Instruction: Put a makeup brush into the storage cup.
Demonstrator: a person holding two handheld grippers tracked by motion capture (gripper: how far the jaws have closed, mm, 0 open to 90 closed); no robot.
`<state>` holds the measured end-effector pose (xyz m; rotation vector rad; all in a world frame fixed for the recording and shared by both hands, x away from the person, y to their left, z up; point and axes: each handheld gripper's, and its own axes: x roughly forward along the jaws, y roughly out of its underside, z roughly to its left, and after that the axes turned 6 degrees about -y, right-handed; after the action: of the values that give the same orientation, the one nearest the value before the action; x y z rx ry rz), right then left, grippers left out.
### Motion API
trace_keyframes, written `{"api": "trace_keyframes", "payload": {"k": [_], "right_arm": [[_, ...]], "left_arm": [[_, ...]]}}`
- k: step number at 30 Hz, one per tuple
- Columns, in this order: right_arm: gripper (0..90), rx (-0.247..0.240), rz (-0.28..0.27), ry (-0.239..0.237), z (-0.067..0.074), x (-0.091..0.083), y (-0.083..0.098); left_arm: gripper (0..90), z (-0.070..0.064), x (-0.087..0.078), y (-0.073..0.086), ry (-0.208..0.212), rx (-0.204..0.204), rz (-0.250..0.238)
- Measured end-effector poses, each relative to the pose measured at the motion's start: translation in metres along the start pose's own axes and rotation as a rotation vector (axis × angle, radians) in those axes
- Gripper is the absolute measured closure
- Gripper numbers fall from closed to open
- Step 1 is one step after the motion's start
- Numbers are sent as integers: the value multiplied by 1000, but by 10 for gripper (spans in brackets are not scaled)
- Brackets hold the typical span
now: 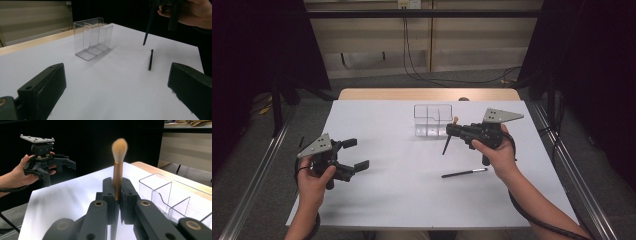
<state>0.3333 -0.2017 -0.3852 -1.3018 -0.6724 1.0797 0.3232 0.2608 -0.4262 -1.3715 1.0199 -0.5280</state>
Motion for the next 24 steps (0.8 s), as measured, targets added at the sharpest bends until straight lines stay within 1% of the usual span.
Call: {"api": "trace_keyframes", "payload": {"k": [3,5,9,13,17,20,24], "right_arm": [[842,-4,6,1,0,2,0],[842,-9,10,1,0,3,-1],[842,-12,18,1,-1,6,-2],[842,-6,18,6,-4,8,-4],[841,-14,23,17,-8,9,-8],[841,-23,29,23,-10,10,-12],[842,-19,33,26,-13,11,-17]], "left_arm": [[18,1,-1,1,-2,10,6],[18,0,-1,2,-1,5,4],[18,-1,0,2,-2,12,9],[14,-1,-2,3,-6,19,10],[11,0,-4,4,-8,10,3],[7,-1,-5,5,-10,13,3],[7,-1,-5,5,-12,16,8]]}}
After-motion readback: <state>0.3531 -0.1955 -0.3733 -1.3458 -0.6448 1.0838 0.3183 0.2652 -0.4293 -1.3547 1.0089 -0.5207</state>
